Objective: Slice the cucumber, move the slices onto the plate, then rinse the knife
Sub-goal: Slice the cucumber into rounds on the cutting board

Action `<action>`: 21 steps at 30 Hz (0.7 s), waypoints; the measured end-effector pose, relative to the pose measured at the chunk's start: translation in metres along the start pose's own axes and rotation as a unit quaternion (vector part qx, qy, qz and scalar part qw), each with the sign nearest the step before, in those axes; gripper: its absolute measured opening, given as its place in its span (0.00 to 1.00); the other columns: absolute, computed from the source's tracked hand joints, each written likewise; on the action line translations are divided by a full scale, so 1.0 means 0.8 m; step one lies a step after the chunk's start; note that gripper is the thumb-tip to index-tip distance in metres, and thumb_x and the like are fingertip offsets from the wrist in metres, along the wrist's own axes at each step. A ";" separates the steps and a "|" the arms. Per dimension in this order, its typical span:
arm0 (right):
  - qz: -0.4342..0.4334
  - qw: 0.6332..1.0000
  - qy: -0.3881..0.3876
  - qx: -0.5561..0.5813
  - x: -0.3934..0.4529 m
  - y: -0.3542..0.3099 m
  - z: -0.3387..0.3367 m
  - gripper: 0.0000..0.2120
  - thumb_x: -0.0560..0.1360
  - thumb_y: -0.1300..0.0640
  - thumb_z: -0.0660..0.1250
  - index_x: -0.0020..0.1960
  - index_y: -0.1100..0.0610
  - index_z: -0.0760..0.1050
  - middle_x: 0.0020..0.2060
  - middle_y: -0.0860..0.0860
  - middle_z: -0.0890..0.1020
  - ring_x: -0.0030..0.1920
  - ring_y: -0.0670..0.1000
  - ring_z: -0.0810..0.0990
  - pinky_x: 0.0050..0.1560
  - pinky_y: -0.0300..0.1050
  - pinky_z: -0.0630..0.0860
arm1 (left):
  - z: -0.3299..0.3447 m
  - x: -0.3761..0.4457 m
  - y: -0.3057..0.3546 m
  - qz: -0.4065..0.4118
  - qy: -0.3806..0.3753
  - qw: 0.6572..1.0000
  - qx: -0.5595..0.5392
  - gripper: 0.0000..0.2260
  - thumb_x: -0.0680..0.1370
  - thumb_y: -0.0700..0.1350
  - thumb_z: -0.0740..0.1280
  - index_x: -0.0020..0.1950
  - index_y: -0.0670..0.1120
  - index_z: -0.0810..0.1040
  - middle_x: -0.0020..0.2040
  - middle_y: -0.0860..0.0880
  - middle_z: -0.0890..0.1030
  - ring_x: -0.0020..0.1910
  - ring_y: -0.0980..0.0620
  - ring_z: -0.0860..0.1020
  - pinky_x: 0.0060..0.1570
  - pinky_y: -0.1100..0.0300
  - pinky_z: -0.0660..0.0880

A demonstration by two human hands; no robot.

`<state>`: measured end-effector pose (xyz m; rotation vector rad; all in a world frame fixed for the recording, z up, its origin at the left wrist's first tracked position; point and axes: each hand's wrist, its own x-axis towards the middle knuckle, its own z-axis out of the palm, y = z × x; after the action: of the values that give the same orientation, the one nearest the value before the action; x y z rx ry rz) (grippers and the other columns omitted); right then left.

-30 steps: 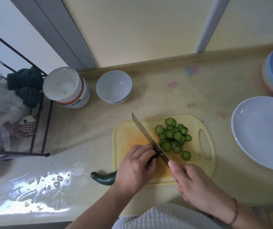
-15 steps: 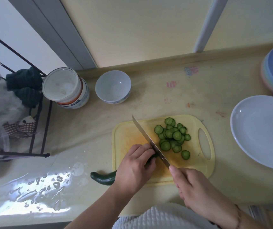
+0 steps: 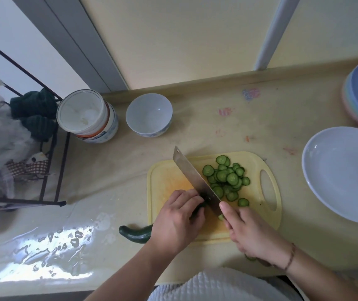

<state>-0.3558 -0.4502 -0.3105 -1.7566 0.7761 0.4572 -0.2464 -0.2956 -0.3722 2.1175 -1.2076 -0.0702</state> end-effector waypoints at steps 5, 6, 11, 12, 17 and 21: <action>0.006 1.000 -0.012 0.010 -0.005 -0.008 -0.010 0.26 0.79 0.38 0.49 0.34 0.58 0.64 0.19 0.47 0.63 0.17 0.46 0.61 0.20 0.35 0.59 | 0.001 -0.003 0.001 -0.004 0.008 1.000 0.012 0.08 0.73 0.38 0.76 0.52 0.41 0.84 0.52 0.48 0.82 0.50 0.49 0.79 0.56 0.62 0.75; -0.003 1.000 -0.006 -0.004 -0.007 -0.009 -0.008 0.27 0.78 0.37 0.49 0.34 0.58 0.65 0.19 0.48 0.63 0.17 0.45 0.61 0.20 0.34 0.58 | 0.001 -0.003 0.001 -0.003 0.009 1.000 0.014 0.08 0.73 0.37 0.76 0.51 0.41 0.83 0.52 0.48 0.82 0.50 0.49 0.79 0.56 0.62 0.75; -0.032 0.999 0.006 -0.008 -0.024 -0.013 0.000 0.30 0.73 0.32 0.49 0.33 0.59 0.63 0.19 0.48 0.64 0.19 0.44 0.62 0.23 0.34 0.60 | 0.003 -0.002 -0.001 0.003 0.017 1.000 0.010 0.09 0.71 0.35 0.77 0.50 0.41 0.83 0.51 0.49 0.83 0.49 0.50 0.79 0.55 0.63 0.75; -0.036 0.999 0.006 -0.008 -0.028 -0.012 0.001 0.31 0.72 0.32 0.49 0.34 0.61 0.63 0.19 0.48 0.64 0.20 0.45 0.62 0.23 0.35 0.60 | 0.004 -0.002 -0.001 0.002 0.019 1.000 0.008 0.09 0.71 0.35 0.77 0.49 0.41 0.83 0.50 0.49 0.83 0.49 0.50 0.79 0.56 0.64 0.75; -0.037 0.999 0.011 0.007 -0.035 -0.010 0.002 0.35 0.70 0.29 0.49 0.36 0.65 0.63 0.21 0.48 0.64 0.20 0.44 0.62 0.22 0.32 0.59 | 0.003 -0.001 -0.001 0.004 0.018 1.000 0.007 0.08 0.71 0.35 0.77 0.49 0.41 0.83 0.50 0.50 0.83 0.49 0.50 0.78 0.57 0.66 0.73; -0.039 0.999 0.015 0.021 -0.034 -0.001 0.004 0.37 0.69 0.28 0.50 0.36 0.65 0.63 0.24 0.51 0.64 0.23 0.47 0.62 0.26 0.39 0.60 | 0.003 0.000 0.000 0.007 0.022 1.000 0.005 0.08 0.71 0.35 0.77 0.48 0.41 0.84 0.50 0.50 0.83 0.49 0.51 0.79 0.57 0.66 0.73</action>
<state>-0.3742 -0.4390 -0.2930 -1.7503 0.7300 0.3608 -0.2477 -0.2968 -0.3738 2.1081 -1.1981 -0.0124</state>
